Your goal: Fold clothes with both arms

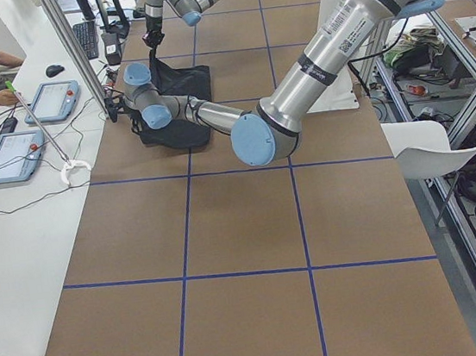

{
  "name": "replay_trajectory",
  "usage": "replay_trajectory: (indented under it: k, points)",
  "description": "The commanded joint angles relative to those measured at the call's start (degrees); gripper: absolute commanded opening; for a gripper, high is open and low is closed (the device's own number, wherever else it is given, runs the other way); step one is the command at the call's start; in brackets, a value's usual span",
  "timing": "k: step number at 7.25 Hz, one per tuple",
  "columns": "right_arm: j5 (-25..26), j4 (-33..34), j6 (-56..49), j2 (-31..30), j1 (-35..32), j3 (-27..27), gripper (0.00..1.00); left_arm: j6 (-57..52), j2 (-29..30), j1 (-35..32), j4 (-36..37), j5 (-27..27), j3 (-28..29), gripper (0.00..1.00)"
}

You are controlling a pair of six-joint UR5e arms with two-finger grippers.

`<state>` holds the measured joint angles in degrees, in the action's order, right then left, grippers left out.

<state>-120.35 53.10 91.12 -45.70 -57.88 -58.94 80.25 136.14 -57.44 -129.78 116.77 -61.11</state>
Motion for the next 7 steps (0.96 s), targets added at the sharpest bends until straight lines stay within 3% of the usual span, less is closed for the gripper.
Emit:
replay_trajectory:
  k: [1,4,5,7]
  points:
    - [0.9,-0.1,-0.6,-0.3,0.0,2.1,0.00,-0.4,-0.3,0.1,0.0,-0.9,0.1,0.00]
    - [7.6,-1.2,-2.2,-1.3,2.1,1.1,0.00,-0.6,-0.9,0.8,-0.3,-3.6,-0.3,0.00]
    - [14.4,-1.2,-2.2,-1.6,4.1,-1.6,0.00,-0.5,-1.1,0.9,-0.3,-7.9,-0.9,0.00]
    - [19.9,-1.2,-2.1,-1.7,5.6,-3.5,0.00,-0.7,-1.2,2.2,-0.4,-11.4,-1.2,0.00]
